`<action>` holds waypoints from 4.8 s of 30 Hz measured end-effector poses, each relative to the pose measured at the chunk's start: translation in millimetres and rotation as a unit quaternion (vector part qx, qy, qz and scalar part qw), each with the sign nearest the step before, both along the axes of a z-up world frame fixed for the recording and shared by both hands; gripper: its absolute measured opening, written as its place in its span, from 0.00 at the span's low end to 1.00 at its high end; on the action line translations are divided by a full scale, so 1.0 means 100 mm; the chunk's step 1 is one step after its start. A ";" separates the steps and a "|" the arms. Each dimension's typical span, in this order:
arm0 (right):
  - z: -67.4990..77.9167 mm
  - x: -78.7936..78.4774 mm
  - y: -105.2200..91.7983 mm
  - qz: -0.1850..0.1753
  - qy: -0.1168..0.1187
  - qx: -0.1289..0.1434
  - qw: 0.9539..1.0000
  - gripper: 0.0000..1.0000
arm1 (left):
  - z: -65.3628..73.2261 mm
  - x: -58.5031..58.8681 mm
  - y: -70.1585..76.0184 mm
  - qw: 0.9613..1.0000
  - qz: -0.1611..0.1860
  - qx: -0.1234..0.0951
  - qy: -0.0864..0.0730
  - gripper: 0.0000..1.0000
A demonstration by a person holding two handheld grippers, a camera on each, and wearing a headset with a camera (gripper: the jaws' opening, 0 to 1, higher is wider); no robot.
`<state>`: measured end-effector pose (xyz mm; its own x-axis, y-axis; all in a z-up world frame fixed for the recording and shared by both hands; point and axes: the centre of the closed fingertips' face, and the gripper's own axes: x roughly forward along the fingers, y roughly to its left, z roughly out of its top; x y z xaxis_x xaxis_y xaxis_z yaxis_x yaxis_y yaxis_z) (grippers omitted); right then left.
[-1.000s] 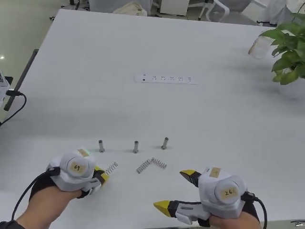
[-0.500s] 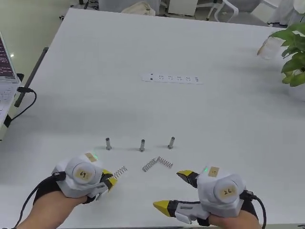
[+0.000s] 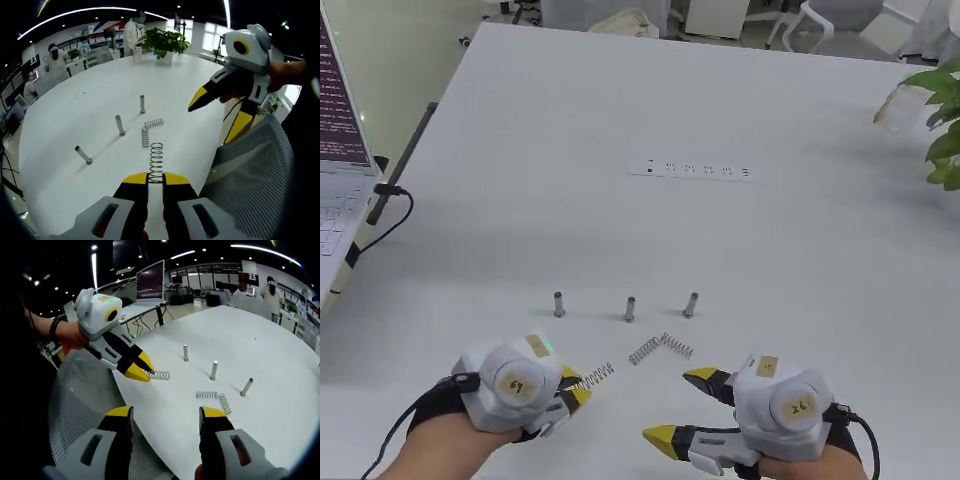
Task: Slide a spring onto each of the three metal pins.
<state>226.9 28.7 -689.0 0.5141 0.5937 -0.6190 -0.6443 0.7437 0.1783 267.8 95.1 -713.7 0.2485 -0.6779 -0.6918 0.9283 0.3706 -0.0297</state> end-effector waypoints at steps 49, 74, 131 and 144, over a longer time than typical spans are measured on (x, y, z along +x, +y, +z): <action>0.15 -0.03 0.12 0.067 0.007 0.043 0.997 0.11 | 0.17 -0.42 -0.48 0.985 -0.164 0.003 -0.049 0.02; 0.25 0.08 0.18 0.168 -0.003 -0.019 0.986 0.13 | 0.37 -0.27 -0.62 0.981 -0.177 -0.020 -0.074 0.02; 0.11 -0.01 0.08 0.343 0.026 -0.171 0.923 0.08 | 0.34 -0.37 -0.76 0.981 -0.182 -0.061 -0.037 0.03; 0.08 0.08 0.14 0.346 0.026 -0.159 0.924 0.08 | 0.35 -0.23 -0.46 0.991 -0.117 -0.063 -0.034 0.05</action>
